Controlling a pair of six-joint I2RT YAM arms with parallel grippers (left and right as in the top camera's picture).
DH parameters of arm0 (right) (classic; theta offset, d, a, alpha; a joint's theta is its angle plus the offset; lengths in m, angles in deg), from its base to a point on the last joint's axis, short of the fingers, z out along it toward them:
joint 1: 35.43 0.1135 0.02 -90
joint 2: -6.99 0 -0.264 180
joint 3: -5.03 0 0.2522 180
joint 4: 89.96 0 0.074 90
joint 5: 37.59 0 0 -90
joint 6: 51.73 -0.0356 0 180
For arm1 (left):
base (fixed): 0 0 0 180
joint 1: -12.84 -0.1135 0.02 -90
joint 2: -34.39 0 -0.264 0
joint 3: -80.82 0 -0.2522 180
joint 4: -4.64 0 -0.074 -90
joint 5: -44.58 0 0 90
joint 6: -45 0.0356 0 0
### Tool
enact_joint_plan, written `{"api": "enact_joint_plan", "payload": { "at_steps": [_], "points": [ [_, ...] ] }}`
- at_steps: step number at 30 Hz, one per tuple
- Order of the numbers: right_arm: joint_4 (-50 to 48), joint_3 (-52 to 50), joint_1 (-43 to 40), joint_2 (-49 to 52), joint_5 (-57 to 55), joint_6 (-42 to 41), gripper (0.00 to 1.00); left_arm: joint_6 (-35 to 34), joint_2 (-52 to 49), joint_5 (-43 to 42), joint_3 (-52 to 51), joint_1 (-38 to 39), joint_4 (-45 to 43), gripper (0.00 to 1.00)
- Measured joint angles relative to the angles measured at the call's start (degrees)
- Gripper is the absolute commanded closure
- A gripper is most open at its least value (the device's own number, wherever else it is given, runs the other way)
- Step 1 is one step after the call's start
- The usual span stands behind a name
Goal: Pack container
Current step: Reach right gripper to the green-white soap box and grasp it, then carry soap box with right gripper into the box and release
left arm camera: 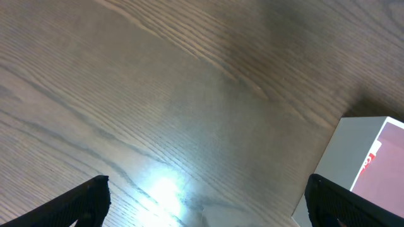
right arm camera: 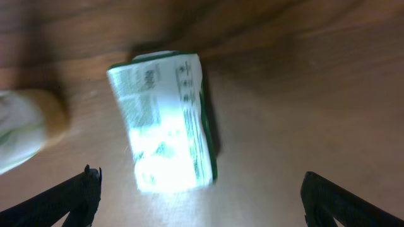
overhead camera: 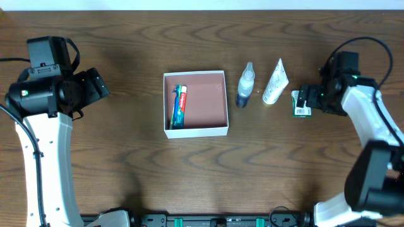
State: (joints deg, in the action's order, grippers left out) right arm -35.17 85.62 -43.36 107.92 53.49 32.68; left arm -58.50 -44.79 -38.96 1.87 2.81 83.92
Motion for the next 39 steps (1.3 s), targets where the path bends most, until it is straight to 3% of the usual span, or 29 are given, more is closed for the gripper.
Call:
{"api": "enact_joint_plan", "payload": {
  "at_steps": [6,20,25,29,34,39],
  "points": [
    [-3.87,0.0,0.0,7.85,3.45,3.39,0.05,0.0,0.0,0.0,0.0,0.0,0.0,0.02],
    [-5.6,0.61,0.0,9.18,2.03,6.25,0.5,0.0,0.0,-0.02,0.0,0.0,0.02,0.02],
    [-3.98,0.61,0.0,8.31,1.64,5.16,0.53,0.0,0.0,-0.02,0.0,0.0,0.02,0.02],
    [-0.68,0.61,0.04,2.75,1.49,3.41,0.53,0.0,0.0,0.0,0.0,0.0,0.02,0.02],
    [6.45,2.54,2.08,-13.75,1.97,1.81,0.55,0.0,0.0,0.0,0.0,0.0,0.0,0.02],
    [7.56,5.33,8.13,-29.83,4.57,-0.46,0.57,0.0,0.0,0.0,0.0,0.0,0.02,0.02]
  ]
}}
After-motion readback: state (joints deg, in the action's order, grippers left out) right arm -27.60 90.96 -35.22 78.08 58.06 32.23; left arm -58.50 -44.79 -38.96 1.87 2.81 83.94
